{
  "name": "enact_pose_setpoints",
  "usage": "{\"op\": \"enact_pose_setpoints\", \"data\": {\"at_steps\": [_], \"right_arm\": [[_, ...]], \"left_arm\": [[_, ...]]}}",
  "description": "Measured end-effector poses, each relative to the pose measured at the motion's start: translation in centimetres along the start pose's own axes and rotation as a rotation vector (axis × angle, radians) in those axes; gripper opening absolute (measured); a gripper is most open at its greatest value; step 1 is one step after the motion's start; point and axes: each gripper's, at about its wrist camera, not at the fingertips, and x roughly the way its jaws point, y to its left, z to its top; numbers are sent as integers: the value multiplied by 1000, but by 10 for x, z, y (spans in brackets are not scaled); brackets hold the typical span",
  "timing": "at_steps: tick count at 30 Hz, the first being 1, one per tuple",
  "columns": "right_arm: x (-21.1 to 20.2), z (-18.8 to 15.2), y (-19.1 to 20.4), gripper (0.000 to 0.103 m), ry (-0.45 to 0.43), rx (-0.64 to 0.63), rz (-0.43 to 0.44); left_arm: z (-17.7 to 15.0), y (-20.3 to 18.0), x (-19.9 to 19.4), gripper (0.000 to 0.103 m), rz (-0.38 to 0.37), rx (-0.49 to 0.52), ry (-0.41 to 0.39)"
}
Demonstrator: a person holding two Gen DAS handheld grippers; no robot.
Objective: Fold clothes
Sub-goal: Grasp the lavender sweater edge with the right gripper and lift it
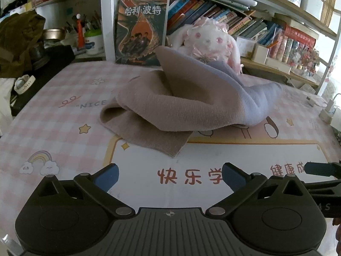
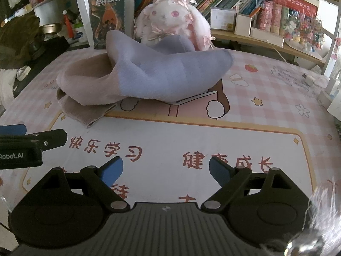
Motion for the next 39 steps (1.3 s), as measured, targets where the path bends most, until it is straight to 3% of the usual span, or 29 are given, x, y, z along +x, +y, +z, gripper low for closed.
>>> {"op": "enact_pose_setpoints", "data": {"at_steps": [16,23,29,36,39], "right_arm": [[9,5,-17,88,-1,21,29],[18,15,-40,88,-2,104,91],[33,46,-72,88,-34,148,136],[56,104,-113,88,-146,184,115],[77,124,-126,88,-143,210,131]], "left_arm": [[2,-5,8,103,-5,-31,19],[6,-12,8,103,-22,-6,7],[17,-28,14,103,-7,78,16],[24,-25,10,103,-22,67,-6],[24,-23,7,103,8,75,-17]]}}
